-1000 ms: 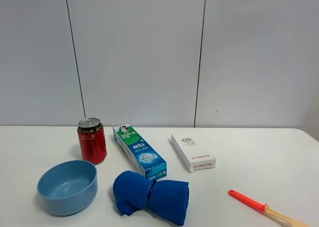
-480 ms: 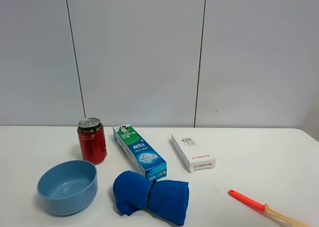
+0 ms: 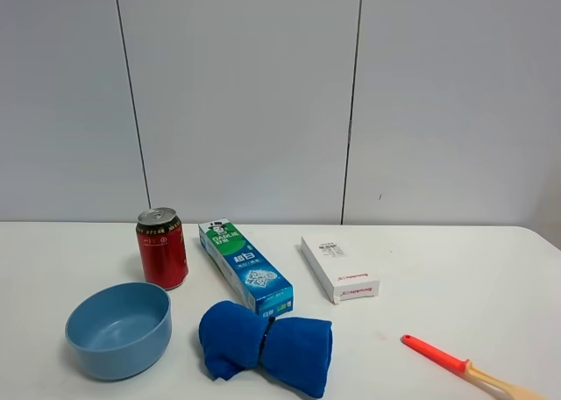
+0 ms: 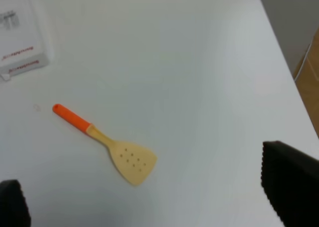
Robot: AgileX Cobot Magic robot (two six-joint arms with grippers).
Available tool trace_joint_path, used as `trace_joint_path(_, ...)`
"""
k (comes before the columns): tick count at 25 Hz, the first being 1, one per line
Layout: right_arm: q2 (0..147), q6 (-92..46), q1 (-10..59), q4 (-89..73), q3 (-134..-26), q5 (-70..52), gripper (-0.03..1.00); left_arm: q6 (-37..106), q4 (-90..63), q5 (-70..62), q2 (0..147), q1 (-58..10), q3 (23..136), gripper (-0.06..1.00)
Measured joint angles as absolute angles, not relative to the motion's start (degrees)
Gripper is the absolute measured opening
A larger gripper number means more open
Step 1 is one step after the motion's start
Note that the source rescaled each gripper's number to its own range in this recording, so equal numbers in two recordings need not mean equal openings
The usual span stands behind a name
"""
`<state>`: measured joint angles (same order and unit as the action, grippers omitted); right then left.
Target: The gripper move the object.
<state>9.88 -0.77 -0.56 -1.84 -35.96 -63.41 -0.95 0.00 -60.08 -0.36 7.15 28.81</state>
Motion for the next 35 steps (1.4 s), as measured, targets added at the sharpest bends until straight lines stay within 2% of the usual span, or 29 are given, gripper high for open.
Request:
trace_joint_path(10, 5.9, -0.8, -0.6, -1.8, -35.8, -64.8, 0.93, -0.9, 0.0, -60.1, -0.4, 7.1, 28.8, 1.00)
trace_joint_path(20, 5.5, -0.8, -0.6, -4.4, -28.9, -61.4, 0.93, -0.9, 0.0, -60.1, -0.4, 7.1, 28.8, 1.00)
trace_joint_path(35, 5.3, -0.6, -0.6, -4.4, -28.8, -61.3, 0.93, -0.9, 0.0, -60.1, -0.4, 7.1, 28.8, 1.00)
